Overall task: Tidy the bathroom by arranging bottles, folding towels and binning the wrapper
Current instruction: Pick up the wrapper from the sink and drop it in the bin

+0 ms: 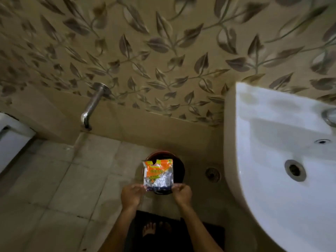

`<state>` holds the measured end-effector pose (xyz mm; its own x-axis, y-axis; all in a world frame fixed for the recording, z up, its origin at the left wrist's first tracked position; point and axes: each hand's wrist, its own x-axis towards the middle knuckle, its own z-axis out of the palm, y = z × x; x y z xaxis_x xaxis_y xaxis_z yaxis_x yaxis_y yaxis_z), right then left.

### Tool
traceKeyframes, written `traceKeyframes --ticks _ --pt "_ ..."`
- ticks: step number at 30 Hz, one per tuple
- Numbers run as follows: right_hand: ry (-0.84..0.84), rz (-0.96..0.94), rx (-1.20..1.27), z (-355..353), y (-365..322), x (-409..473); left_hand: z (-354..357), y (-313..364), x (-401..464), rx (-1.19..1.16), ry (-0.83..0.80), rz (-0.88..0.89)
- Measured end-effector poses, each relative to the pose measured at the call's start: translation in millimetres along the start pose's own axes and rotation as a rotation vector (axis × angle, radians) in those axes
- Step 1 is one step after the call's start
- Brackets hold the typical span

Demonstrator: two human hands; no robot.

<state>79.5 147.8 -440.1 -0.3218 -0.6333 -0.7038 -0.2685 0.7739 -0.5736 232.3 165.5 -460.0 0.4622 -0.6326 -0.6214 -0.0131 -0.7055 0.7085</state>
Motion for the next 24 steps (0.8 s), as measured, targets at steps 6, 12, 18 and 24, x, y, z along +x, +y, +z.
traceKeyframes --ticks 6,12,18,24 --pt "-0.021 0.172 -0.228 47.5 74.3 105.7 59.5 -95.1 84.1 -0.021 -0.088 -0.144" --pt "0.041 0.163 -0.432 74.9 122.7 201.6 113.4 -154.7 158.2 0.076 -0.175 -0.052" --pt "0.144 0.163 -0.459 104.7 140.2 268.1 150.2 -177.0 213.8 0.129 -0.168 -0.020" --pt "0.200 0.139 -0.426 119.0 150.0 296.9 166.8 -193.9 237.2 0.382 -0.173 0.040"
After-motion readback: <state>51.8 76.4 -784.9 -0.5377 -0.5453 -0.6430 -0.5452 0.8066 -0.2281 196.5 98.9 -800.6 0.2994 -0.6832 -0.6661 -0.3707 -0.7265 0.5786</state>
